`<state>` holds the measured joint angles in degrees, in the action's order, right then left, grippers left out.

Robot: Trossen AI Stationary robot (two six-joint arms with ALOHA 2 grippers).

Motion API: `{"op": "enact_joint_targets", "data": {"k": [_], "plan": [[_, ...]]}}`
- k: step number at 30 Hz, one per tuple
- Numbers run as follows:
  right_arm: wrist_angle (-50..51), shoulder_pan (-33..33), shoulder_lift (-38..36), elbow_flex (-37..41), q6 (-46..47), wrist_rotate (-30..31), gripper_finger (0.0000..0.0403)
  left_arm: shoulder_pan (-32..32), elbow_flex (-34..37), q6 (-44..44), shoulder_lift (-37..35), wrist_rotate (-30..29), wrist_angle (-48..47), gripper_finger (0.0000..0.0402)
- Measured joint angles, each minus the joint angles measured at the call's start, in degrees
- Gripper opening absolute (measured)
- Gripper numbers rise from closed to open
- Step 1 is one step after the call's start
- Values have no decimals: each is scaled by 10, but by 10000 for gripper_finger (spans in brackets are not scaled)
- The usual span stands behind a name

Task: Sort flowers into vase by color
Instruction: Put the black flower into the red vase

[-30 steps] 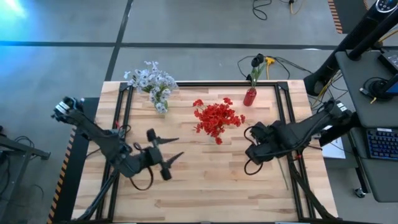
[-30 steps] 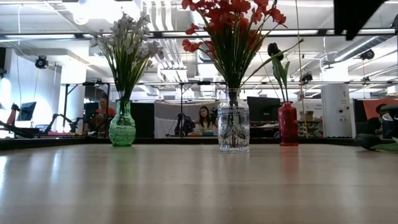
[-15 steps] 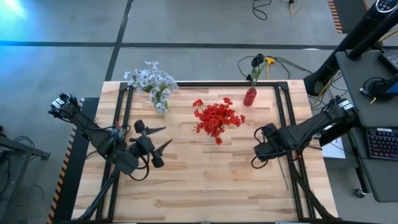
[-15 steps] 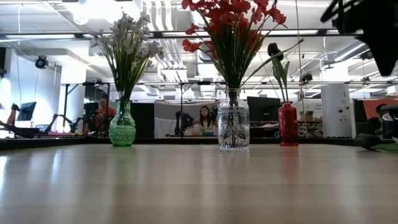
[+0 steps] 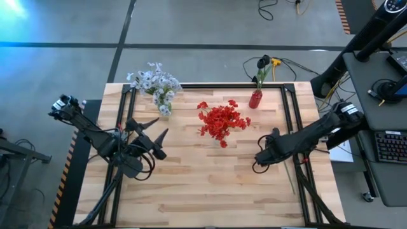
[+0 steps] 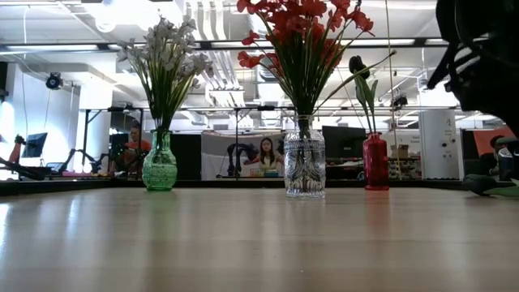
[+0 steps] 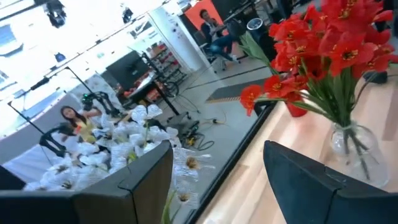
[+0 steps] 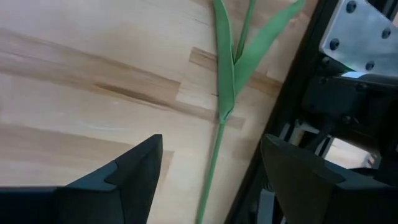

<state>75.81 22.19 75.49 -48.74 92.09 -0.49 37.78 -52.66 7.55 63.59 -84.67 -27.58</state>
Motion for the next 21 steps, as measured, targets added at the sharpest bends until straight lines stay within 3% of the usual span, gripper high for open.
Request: {"op": "enact_joint_targets", "data": {"k": [10, 21], "plan": [[-20, -41, 15, 45, -22, -5, 239, 0, 0, -23, 0, -3, 0, 233], [-67, -111, 34, 80, -118, 23, 231, -1, 0, -15, 0, -3, 1, 233]]}}
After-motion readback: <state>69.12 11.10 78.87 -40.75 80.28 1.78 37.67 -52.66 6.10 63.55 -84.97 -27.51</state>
